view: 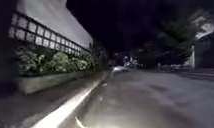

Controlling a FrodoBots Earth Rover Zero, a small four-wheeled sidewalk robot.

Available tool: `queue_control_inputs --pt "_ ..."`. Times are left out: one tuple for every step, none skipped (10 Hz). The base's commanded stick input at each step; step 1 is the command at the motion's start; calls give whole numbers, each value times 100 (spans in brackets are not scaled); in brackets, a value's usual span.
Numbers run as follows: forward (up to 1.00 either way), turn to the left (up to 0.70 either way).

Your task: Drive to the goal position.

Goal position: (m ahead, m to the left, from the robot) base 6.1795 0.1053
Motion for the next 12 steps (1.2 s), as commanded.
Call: queue_control_inputs --pt "50 0" --pt "50 0" --pt "50 0" --pt "50 0" --pt "50 0" --pt "50 0" --pt "50 0" --pt "50 0" --pt "50 0" --pt "50 0" --pt "50 0" --pt "50 -11"
